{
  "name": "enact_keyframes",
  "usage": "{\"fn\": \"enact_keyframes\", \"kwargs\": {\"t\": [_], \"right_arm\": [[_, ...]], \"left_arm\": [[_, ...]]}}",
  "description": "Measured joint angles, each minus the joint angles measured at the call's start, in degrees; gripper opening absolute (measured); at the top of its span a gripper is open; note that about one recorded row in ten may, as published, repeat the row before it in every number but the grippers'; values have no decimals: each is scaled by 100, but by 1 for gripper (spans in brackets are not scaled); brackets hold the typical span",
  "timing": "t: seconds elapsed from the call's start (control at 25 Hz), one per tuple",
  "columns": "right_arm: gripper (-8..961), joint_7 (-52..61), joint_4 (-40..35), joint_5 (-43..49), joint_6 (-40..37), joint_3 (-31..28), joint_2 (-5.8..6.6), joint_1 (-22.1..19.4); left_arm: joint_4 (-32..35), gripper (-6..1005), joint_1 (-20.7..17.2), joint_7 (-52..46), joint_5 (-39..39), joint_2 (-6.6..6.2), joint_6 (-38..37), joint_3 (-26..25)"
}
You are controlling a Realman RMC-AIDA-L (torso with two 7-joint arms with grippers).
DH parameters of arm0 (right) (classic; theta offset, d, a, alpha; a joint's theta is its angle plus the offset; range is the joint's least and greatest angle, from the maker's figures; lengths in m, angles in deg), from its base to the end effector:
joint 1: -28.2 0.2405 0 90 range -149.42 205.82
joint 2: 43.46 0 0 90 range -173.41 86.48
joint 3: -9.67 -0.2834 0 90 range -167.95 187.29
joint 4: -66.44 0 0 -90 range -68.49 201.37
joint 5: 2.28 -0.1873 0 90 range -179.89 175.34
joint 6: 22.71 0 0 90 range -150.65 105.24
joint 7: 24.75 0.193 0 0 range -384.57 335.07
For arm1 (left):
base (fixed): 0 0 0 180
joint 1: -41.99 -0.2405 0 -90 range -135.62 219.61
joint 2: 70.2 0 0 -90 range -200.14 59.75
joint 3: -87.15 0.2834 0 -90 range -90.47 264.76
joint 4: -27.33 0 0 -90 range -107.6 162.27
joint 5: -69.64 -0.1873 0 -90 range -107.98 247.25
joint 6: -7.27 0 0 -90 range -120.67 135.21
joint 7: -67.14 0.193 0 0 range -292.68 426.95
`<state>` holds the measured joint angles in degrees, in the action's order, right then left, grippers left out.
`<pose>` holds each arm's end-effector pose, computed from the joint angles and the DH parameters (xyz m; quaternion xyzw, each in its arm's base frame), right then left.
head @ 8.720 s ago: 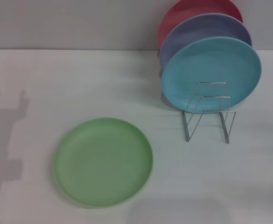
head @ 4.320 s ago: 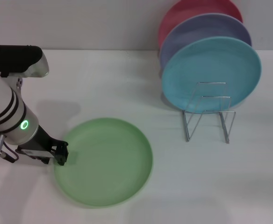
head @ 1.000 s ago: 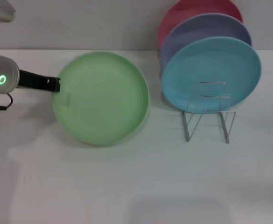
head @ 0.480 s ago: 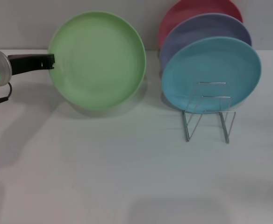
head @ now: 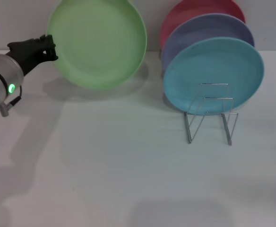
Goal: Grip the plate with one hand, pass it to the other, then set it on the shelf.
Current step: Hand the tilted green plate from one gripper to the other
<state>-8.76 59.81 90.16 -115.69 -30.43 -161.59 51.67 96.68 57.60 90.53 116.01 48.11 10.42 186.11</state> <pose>0.3747 0.3146 0.1411 -0.4487 0.1434 0.3601 0.8053 -0.2377 0.4272 -0.0158 -0.7514 -0.3283 -0.2280 0.5250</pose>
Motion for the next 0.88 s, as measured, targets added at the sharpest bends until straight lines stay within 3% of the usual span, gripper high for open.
{"fn": "enact_keyframes", "kwargs": {"t": [0.08, 0.12, 0.16, 0.28, 0.36, 0.4, 0.48, 0.52, 0.72, 0.88], "right_arm": [[656, 0, -21, 3, 0, 1, 0, 6], [656, 0, -40, 6, 0, 5, 0, 11], [656, 0, -40, 6, 0, 5, 0, 11], [656, 0, -46, 9, 1, 11, -2, 11], [656, 0, -53, 13, 1, 23, -3, 11], [656, 1, -57, 16, 1, 81, -3, 10], [656, 1, -57, 17, 0, 121, -3, 9], [656, 1, -57, 19, 0, 198, 8, 9], [656, 0, -105, 20, 0, 371, 51, 45], [657, 0, -174, 21, -1, 492, 56, 94]], "left_arm": [[-50, 30, -14, -2, 1, 1, -212, 97], [-297, 30, -63, -42, 4, 6, -1076, 517], [-297, 30, -63, -42, 4, 6, -1076, 517], [-671, 30, -89, -152, 11, 10, -2065, 1001], [-969, 30, -94, -327, -12, 7, -2736, 1344], [-1258, 30, -108, -564, -37, 3, -3421, 1650], [-1386, 30, -122, -685, -38, -1, -3706, 1790], [-1721, 30, -165, -964, -40, 0, -4379, 2100], [-2375, 30, -253, -1684, -42, 7, -5434, 2628], [-2633, 30, -324, -2042, -41, 8, -5713, 2810]]}}
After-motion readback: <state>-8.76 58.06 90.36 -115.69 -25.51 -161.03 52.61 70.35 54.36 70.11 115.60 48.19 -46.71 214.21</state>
